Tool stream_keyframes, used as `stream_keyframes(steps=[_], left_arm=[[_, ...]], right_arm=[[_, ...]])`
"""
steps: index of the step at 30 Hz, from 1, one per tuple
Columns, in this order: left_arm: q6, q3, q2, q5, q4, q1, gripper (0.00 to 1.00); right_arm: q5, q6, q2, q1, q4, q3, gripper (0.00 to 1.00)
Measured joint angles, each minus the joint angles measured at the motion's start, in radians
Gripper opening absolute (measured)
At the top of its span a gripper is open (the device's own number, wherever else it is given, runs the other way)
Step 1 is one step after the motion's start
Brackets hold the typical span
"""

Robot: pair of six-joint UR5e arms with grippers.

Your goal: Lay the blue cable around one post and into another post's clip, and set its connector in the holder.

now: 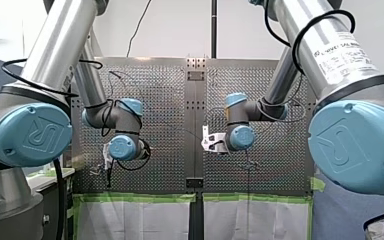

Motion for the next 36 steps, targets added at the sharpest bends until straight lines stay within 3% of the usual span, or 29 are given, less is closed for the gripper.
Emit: stream_keyframes(steps=[7,11,16,23,28,36], left_arm=[[-0.005,0.000,0.000,0.000,0.000,0.002,1.00],[-0.011,0.000,0.000,0.002,-0.005,0.004,1.00],[-0.016,0.000,0.000,0.001,-0.011,0.005,1.00],[-0.021,-0.001,0.000,-0.023,-0.025,0.005,1.00],[-0.026,0.000,0.000,-0.046,-0.030,0.005,1.00],[-0.044,0.000,0.000,-0.036,-0.028,0.004,1.00]], right_arm=[[0.003,-0.027,0.001,0.039,0.002,0.003,1.00],[0.031,-0.041,0.002,0.073,0.005,0.004,1.00],[0.074,-0.040,0.002,0.108,0.022,0.004,1.00],[0.101,-0.026,0.002,0.108,0.035,0.004,1.00],[0.101,-0.022,0.002,0.106,0.047,0.004,1.00],[0.099,-0.019,0.002,0.113,0.049,0.005,1.00]])
